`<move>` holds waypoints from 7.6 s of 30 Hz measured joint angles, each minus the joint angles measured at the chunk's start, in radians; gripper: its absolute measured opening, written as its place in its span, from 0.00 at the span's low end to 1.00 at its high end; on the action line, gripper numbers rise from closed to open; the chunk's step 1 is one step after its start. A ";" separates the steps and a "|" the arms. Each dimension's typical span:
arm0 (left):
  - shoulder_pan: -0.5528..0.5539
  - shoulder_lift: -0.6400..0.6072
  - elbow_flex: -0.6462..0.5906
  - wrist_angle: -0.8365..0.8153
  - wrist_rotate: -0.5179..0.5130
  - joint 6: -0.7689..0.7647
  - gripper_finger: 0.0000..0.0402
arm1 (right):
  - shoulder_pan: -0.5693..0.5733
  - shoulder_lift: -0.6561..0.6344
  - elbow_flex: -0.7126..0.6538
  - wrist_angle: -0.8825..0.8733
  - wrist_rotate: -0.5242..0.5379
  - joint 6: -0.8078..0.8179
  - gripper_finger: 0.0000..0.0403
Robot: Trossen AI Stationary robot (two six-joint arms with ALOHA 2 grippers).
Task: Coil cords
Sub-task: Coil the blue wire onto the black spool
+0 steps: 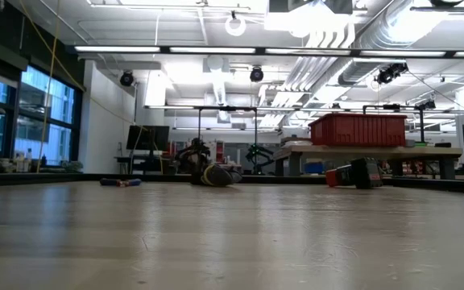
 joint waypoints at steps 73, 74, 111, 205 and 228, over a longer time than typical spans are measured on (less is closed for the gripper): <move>0.001 -0.028 0.000 0.459 -0.371 0.775 0.01 | 0.001 -0.019 -0.001 -0.130 0.016 0.250 0.50; 0.001 -0.028 0.000 0.460 -0.371 0.775 0.01 | 0.005 -0.022 -0.001 -0.127 -0.006 0.264 0.50; 0.001 -0.030 0.000 0.462 -0.367 0.767 0.01 | 0.058 -0.032 -0.001 -0.190 0.379 0.224 0.20; -0.004 -0.017 0.000 -0.264 -0.409 0.607 0.00 | -0.034 -0.162 0.001 -0.387 0.276 0.102 0.05; 0.013 -0.019 0.000 0.109 -0.450 0.857 0.00 | -0.048 -0.041 0.000 -0.439 0.165 0.271 0.59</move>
